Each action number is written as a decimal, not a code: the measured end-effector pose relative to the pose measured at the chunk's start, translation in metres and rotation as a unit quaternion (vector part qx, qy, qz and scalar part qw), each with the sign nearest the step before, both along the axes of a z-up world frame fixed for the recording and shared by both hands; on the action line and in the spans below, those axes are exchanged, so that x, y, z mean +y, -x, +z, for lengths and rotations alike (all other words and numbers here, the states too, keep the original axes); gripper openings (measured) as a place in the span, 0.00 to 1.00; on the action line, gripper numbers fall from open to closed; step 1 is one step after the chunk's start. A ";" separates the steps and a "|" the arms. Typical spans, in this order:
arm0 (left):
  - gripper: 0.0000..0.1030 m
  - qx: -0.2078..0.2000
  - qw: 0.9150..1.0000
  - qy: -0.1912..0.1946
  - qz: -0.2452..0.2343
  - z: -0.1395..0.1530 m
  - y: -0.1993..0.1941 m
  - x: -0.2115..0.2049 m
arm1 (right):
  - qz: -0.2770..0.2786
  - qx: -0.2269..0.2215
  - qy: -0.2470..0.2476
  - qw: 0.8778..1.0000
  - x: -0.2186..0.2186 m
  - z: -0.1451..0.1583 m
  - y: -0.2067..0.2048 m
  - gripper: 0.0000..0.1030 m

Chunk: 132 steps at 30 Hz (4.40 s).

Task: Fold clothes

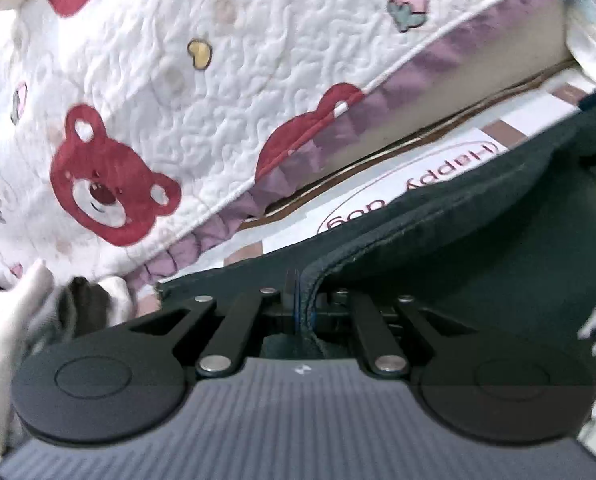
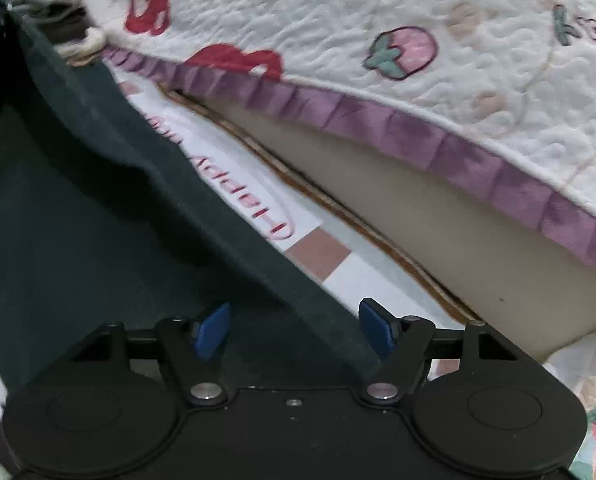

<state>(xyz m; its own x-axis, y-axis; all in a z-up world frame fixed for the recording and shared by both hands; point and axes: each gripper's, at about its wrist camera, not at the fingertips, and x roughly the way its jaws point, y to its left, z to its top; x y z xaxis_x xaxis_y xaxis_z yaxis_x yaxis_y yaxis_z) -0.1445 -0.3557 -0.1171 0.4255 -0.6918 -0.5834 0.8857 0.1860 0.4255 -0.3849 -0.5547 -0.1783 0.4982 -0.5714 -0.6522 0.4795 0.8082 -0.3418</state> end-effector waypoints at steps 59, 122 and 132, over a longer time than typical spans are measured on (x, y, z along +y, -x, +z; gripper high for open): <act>0.55 0.254 0.955 0.078 0.134 -0.018 -0.115 0.030 | -0.090 -0.201 -0.148 0.964 0.086 0.002 0.028 0.54; 0.71 0.132 0.970 0.189 0.079 0.004 -0.062 0.122 | 0.054 -0.381 -0.370 0.846 0.100 0.095 -0.112 0.05; 0.61 0.123 0.984 0.113 0.062 0.001 -0.045 0.071 | 0.082 -0.395 -0.370 0.837 0.099 0.100 -0.105 0.05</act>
